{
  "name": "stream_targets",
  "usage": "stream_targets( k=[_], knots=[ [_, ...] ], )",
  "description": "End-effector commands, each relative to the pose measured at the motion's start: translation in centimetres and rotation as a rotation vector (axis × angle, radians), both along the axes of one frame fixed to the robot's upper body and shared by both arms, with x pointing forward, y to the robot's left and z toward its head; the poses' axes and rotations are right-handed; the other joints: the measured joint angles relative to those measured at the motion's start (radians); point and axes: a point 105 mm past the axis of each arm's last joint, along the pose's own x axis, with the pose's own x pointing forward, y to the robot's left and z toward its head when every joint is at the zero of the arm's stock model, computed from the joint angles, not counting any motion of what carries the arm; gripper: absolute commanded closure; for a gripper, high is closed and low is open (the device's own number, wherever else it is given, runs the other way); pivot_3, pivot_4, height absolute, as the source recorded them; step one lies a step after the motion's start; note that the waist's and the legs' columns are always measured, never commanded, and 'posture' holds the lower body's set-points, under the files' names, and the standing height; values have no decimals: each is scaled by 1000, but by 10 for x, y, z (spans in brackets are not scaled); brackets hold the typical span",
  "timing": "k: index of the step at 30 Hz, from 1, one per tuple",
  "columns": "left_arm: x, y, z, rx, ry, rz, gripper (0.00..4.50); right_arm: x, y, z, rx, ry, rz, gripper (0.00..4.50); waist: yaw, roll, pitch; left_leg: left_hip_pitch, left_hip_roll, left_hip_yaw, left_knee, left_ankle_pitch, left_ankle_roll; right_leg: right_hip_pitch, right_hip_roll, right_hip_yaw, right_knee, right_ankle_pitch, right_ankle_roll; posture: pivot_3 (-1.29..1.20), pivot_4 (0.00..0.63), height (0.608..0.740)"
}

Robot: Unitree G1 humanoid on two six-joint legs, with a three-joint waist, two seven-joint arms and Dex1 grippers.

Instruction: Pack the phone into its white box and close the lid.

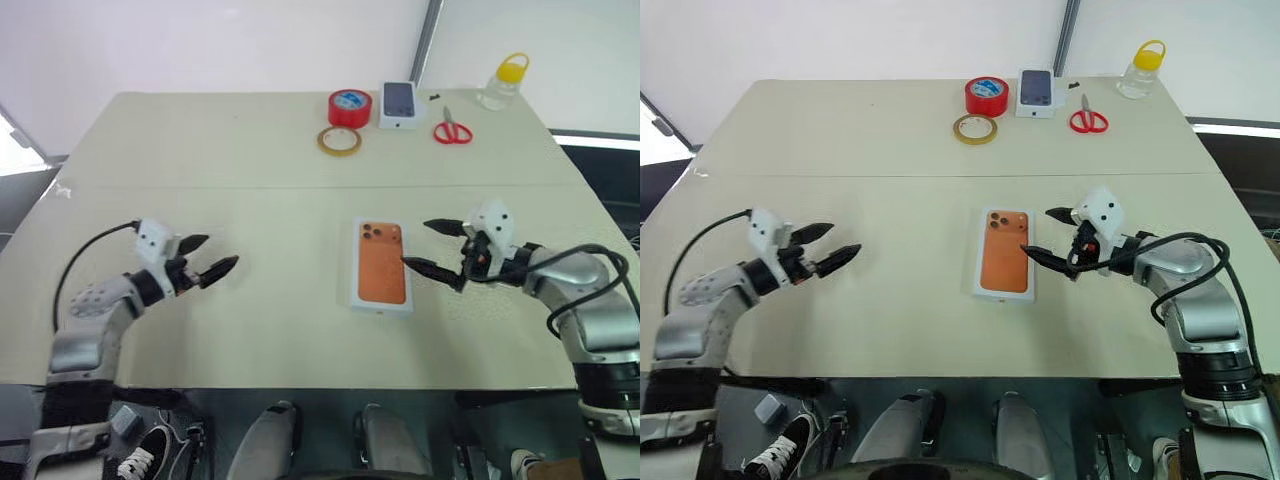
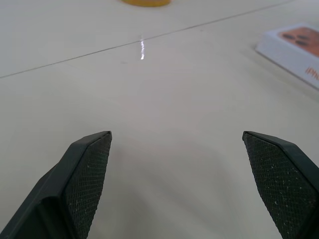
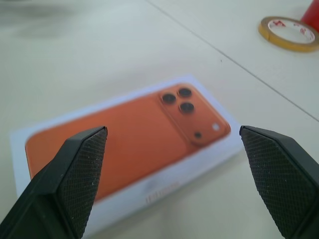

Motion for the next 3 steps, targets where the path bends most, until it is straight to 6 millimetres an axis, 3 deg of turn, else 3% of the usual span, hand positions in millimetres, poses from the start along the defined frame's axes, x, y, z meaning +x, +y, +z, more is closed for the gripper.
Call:
stream_targets(
  k=[1, 3],
  knots=[
    [-15, 19, 14, 30, -46, 30, 85, 1, -14, 11, -30, -57, 3, 61, -3, 1, 1, 0, 0, 0, 0, 0, 0, 0, 0, 0, 0, 0, 0, 0, 150, 740],
    [-22, 24, 13, 37, -35, 45, 85, 2, -22, 10, -61, -60, -6, 61, -3, 2, 1, 0, 0, 0, 0, 0, 0, 0, 0, 0, 0, 0, 0, 0, 150, 740]
  ],
)
